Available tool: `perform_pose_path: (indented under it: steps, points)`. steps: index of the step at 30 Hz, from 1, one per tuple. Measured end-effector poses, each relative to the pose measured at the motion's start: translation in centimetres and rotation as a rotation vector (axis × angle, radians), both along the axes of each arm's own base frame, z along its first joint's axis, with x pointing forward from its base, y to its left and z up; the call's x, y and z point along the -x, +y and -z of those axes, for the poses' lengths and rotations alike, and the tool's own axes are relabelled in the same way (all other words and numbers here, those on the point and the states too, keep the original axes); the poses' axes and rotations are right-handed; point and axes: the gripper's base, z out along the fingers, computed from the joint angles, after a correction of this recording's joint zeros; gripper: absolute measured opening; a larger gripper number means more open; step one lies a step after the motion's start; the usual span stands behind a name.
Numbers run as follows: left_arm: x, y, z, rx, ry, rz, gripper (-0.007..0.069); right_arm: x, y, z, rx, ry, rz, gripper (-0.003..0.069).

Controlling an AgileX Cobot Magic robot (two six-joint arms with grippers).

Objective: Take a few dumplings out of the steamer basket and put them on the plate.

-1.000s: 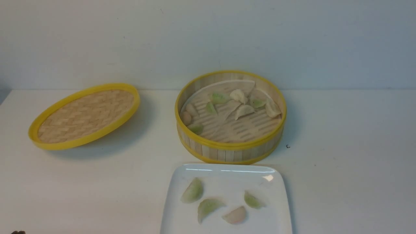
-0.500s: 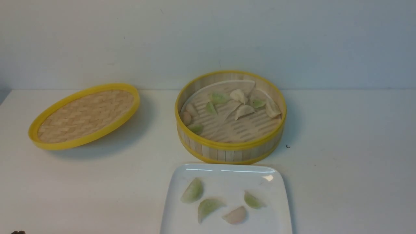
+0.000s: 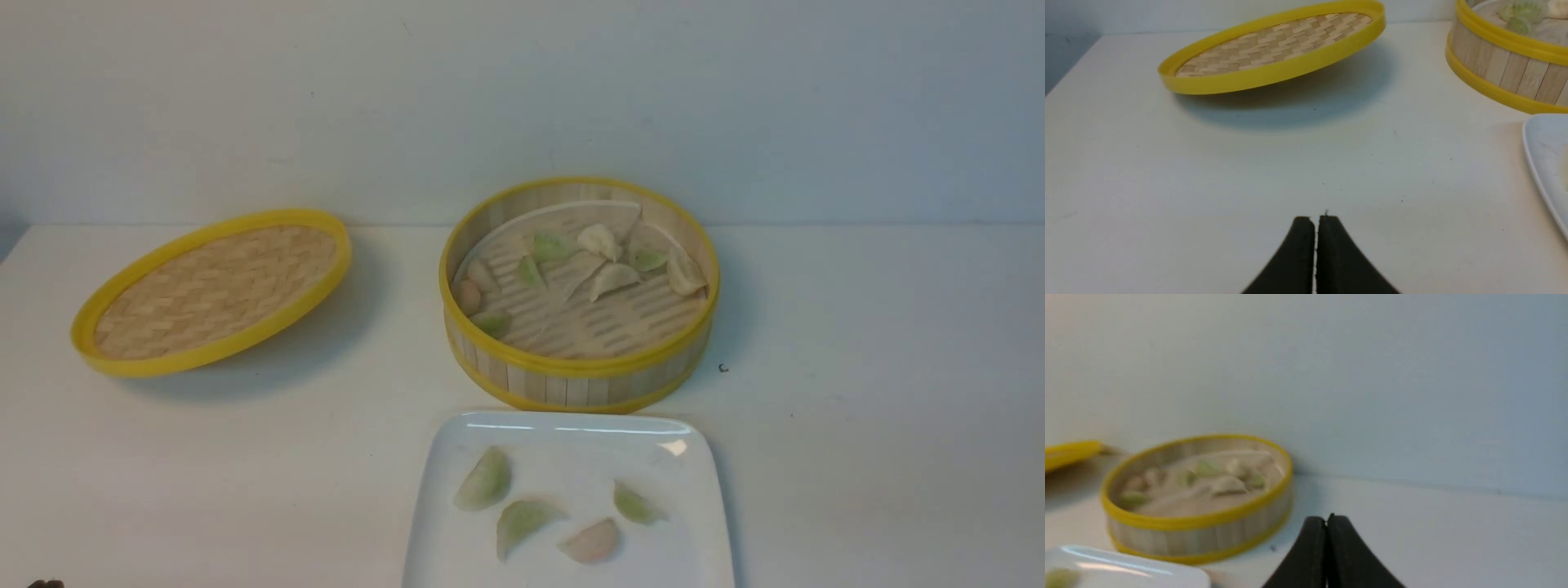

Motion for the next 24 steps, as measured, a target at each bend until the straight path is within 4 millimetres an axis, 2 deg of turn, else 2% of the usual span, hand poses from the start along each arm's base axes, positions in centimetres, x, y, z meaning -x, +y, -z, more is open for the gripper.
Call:
perform_pose_path:
  steps: [1,5,9,24]
  points:
    - [0.0,0.0,0.0,0.000,0.000,0.000,-0.0006,-0.4,-0.2,1.9,0.018,0.051,0.048,-0.0015]
    - [0.0,0.0,0.0,0.000,0.000,0.000,-0.0006,-1.0,-0.5,6.2,0.025,0.183,0.116,-0.0015]
    - [0.0,0.0,0.0,0.000,0.001,0.000,-0.0006,-1.1,-0.6,6.3,0.021,0.136,0.132,-0.0015]
    - [0.0,0.0,0.0,0.000,0.001,0.000,-0.0006,-1.2,-0.6,6.3,0.021,0.132,0.132,-0.0015]
